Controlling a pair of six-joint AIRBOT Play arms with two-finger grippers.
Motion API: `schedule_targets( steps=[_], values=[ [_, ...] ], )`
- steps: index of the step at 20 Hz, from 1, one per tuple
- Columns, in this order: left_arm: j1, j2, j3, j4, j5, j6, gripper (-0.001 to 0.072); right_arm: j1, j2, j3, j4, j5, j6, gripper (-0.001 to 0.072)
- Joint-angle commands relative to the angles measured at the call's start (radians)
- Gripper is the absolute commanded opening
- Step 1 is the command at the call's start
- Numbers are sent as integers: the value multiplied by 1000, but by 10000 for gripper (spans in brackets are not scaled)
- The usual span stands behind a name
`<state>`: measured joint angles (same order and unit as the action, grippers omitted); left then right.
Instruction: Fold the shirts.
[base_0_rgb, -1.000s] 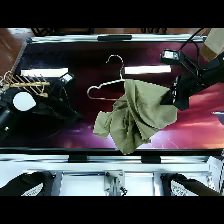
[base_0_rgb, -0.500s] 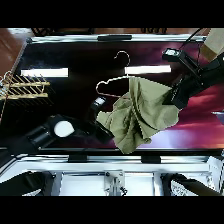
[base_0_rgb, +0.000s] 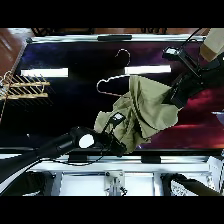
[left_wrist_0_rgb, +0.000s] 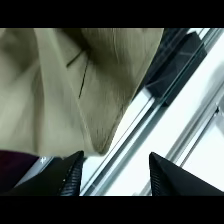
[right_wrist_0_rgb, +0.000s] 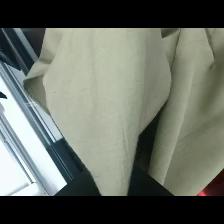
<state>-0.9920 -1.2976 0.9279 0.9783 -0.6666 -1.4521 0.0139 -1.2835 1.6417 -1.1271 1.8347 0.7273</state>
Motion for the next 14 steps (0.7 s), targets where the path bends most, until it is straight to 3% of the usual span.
schedule_targets(
  steps=[1, 6, 9, 10, 12, 13, 14],
  values=[
    [-8, -39, 0, -23, 105, 0, 515, 0, 0, 0, 36, -21, 2, 48],
    [2, -93, 0, -16, 117, 0, 509, 0, 1, 0, 91, 8, 2, 48],
    [6, -86, 1, -3, 114, 0, 329, 0, 0, 0, 90, 8, 2, 49],
    [9, -77, 6, 8, 91, -1, 213, 0, 0, 0, 90, 10, 2, 48],
    [13, -48, 32, 127, 12, -8, 180, 0, 0, 0, 89, 8, 0, 48],
    [13, -34, 47, 222, -37, -43, 135, 0, 0, 0, 87, -1, -8, 49],
    [13, -21, 63, 328, -79, -115, 136, 0, 0, 0, 87, -7, -12, 48]
  ],
)
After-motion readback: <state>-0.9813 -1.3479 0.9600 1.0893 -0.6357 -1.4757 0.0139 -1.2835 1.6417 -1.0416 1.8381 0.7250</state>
